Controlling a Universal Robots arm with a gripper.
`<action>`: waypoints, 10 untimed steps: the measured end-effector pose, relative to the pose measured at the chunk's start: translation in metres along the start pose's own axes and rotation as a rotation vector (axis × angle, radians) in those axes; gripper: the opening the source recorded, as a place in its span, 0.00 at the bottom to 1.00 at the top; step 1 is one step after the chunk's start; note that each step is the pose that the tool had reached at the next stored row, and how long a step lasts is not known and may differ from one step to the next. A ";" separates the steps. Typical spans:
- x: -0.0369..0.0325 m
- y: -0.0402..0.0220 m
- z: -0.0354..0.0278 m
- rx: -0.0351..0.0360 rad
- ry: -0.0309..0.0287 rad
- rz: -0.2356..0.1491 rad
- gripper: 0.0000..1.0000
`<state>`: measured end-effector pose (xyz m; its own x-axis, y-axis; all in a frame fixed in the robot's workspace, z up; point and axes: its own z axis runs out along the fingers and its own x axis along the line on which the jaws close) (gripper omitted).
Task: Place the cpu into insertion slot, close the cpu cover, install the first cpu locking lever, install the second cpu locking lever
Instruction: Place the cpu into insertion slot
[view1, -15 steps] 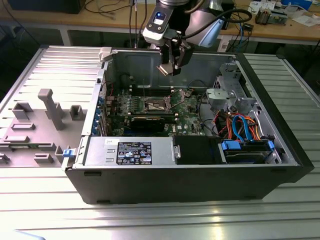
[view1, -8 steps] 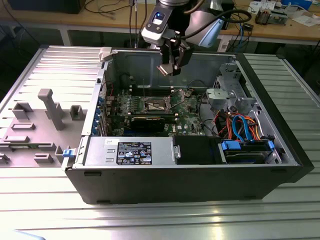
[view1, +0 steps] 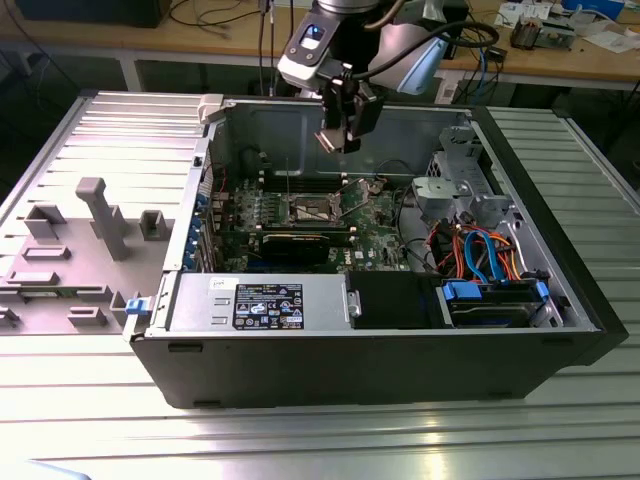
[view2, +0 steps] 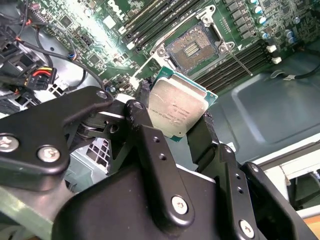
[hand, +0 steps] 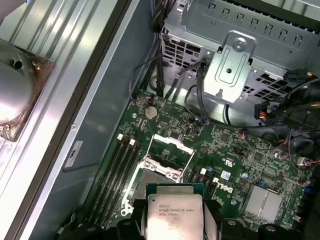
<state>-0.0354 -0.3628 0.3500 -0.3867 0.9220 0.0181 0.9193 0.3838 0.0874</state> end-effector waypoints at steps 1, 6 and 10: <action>0.0000 0.0000 0.0001 -0.0001 -0.0005 0.006 0.55; 0.0000 -0.0001 0.0010 -0.0007 -0.0036 0.041 0.55; 0.0000 -0.0002 0.0016 -0.0012 -0.0057 0.066 0.55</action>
<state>-0.0355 -0.3627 0.3485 -0.3250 0.9456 0.0182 0.9426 0.3223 0.0874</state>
